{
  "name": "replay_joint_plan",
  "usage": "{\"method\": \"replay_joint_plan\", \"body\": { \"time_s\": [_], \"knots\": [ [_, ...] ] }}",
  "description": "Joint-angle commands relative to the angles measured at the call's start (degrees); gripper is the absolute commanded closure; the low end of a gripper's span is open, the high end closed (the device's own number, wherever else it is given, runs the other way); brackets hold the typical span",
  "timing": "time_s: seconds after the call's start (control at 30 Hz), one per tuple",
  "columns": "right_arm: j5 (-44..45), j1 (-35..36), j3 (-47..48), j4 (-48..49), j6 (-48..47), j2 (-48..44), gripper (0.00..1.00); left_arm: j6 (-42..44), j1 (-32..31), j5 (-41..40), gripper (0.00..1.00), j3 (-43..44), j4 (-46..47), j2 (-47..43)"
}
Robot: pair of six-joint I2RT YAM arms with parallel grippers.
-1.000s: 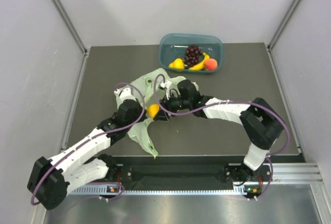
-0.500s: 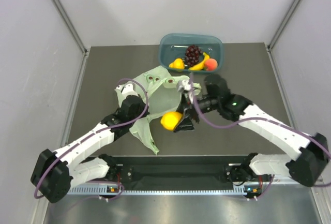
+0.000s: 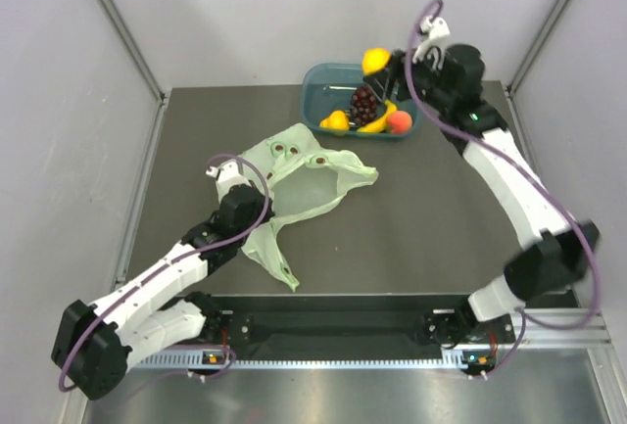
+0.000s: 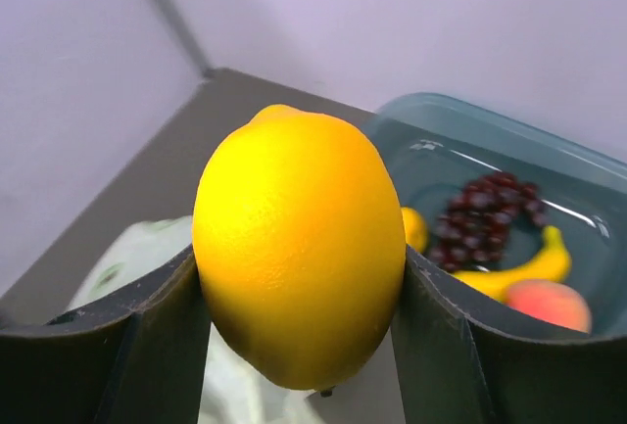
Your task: Untie the knot of the plastic bag and take out the fruit
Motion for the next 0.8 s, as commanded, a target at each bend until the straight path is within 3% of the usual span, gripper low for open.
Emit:
{"method": "replay_joint_plan", "body": {
  "time_s": [0.0, 0.13, 0.33, 0.47, 0.5, 0.57, 0.63, 0.67, 0.7, 0.77],
  "knots": [
    [13.1, -2.69, 9.48, -6.02, 1.35, 14.77, 1.0, 0.01, 0.37, -0.92, 1.0, -0.37, -0.64, -2.68],
    [19.25, -4.62, 23.35, -7.96, 3.36, 29.28, 1.0, -0.16, 0.55, -0.92, 1.0, -1.16, -2.14, -5.84],
    [20.04, -6.47, 41.12, -13.58, 4.16, 49.84, 1.0, -0.77, 0.73, -1.63, 1.0, -3.44, -5.21, -12.26],
    [19.87, -7.0, 44.66, -13.67, 4.86, 54.34, 0.85, -1.56, 0.81, -1.71, 1.0, -5.37, -6.27, -15.34],
    [19.96, -7.0, 45.18, -13.85, 4.78, 54.96, 0.7, -1.65, 0.81, -1.71, 1.0, -5.55, -6.36, -15.43],
    [20.31, -7.26, 46.77, -14.72, 4.69, 56.46, 0.56, -1.65, 0.81, -1.54, 1.0, -5.81, -6.54, -15.78],
    [20.4, -7.18, 48.08, -15.43, 4.34, 57.08, 0.32, -1.57, 0.9, -1.45, 1.0, -5.82, -6.45, -15.78],
    [20.57, -7.26, 48.44, -15.95, 3.81, 57.43, 0.07, -1.48, 0.99, -1.1, 1.0, -5.73, -6.19, -15.52],
    [20.58, -7.35, 48.61, -15.96, 3.55, 57.43, 0.01, -1.39, 0.9, -0.92, 1.0, -5.73, -6.01, -15.43],
    [20.58, -7.61, 48.62, -16.05, 3.2, 56.73, 0.0, -1.3, 0.9, -0.57, 1.0, -5.55, -5.83, -15.08]
  ]
}}
